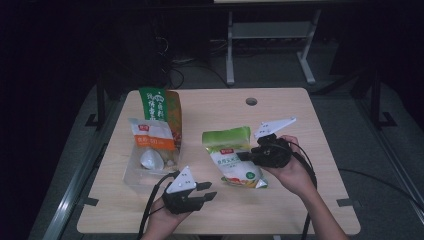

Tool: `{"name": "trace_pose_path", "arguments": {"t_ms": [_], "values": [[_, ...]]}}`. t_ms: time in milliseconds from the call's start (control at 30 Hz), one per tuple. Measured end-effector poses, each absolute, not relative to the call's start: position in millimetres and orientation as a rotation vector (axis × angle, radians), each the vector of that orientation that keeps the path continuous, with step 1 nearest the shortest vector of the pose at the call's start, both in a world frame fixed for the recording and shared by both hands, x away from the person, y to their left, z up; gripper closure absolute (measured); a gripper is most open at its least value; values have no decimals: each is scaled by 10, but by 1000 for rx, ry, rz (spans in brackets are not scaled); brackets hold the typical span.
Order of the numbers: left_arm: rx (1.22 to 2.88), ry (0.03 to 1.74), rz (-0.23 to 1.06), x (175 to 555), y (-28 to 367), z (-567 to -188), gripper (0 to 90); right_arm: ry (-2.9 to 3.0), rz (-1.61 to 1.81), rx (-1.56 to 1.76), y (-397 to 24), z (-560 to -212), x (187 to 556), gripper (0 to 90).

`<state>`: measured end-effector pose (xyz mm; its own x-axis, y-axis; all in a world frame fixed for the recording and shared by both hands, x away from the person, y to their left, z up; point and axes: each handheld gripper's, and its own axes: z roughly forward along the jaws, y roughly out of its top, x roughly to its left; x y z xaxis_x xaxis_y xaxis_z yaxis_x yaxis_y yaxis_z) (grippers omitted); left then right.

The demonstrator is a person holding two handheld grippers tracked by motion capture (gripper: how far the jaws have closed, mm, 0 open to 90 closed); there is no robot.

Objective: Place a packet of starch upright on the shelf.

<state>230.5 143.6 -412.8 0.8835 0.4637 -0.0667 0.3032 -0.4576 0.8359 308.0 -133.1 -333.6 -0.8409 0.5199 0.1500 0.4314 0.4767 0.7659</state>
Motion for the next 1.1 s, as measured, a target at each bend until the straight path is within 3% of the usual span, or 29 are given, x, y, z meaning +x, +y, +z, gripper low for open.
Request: {"name": "trace_pose_path", "arguments": {"t_ms": [1100], "values": [[2122, 457, 200, 1955, 1471, -4266, 501, 2681, 1389, 664, -523, -2766, 3299, 900]]}}
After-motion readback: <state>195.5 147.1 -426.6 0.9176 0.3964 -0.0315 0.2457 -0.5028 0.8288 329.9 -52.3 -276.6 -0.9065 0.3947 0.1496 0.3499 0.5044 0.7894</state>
